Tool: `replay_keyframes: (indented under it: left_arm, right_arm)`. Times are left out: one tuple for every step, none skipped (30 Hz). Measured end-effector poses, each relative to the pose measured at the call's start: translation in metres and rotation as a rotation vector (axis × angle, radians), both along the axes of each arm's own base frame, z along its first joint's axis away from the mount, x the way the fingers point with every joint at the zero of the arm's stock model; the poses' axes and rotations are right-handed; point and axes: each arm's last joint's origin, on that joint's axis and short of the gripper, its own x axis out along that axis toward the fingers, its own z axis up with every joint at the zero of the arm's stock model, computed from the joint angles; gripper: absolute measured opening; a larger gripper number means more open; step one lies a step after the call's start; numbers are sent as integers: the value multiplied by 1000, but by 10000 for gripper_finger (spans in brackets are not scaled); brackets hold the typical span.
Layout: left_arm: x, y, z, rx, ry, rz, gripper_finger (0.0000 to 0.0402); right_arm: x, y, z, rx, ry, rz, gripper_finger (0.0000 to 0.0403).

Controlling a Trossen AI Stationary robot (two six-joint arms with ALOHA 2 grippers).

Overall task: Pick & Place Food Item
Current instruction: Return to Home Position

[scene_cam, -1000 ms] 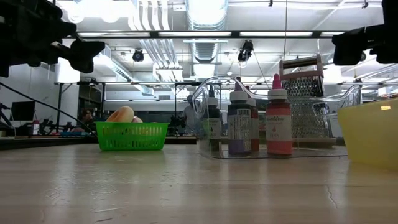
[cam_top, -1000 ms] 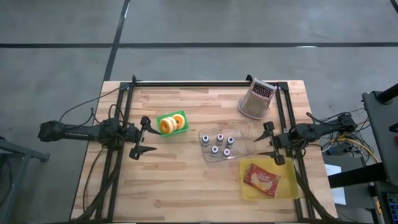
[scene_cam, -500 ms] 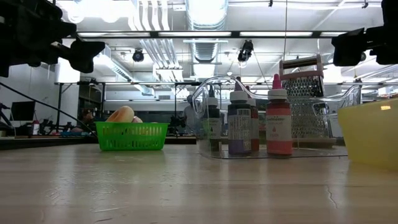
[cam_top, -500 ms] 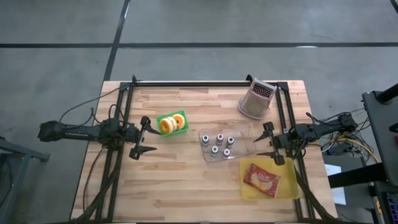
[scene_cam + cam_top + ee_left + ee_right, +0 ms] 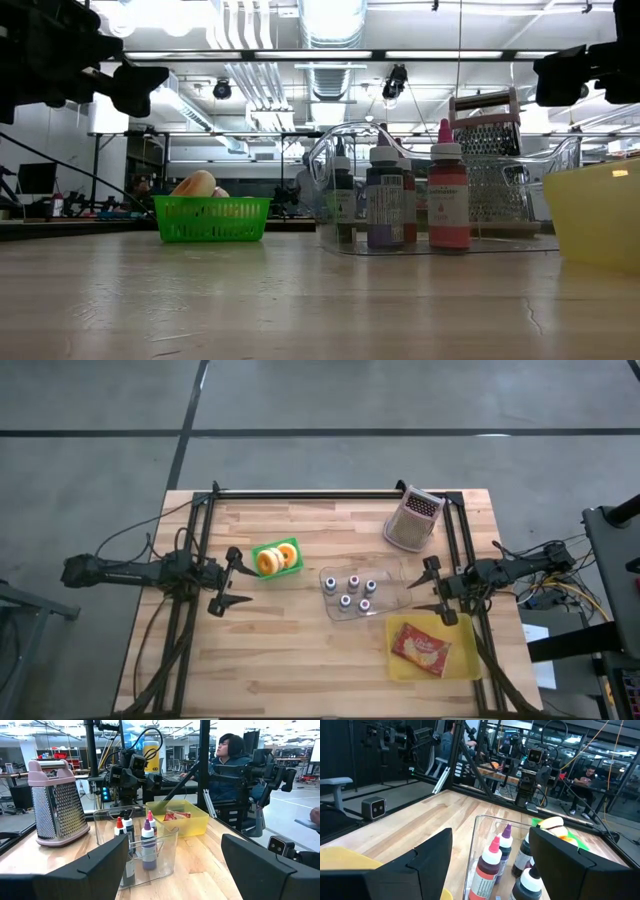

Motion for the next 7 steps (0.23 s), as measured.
replay_keyframes:
  left_arm:
    - [0, 0, 0, 0, 0, 0, 321]
    - [0, 0, 0, 0, 0, 0, 321]
    - [0, 0, 0, 0, 0, 0, 321]
    - [0, 0, 0, 0, 0, 0, 321]
    - [0, 0, 0, 0, 0, 0, 321]
    - [0, 0, 0, 0, 0, 0, 321]
    - [0, 0, 0, 0, 0, 0, 321]
  right_arm:
    - [0, 0, 0, 0, 0, 0, 260]
    - [0, 0, 0, 1, 0, 0, 261]
    - [0, 0, 0, 2, 0, 0, 262]
    - [0, 0, 0, 1, 0, 0, 263]
    - [0, 0, 0, 0, 0, 0, 263]
    - [0, 0, 0, 0, 0, 0, 263]
    - [0, 0, 0, 0, 0, 0, 262]
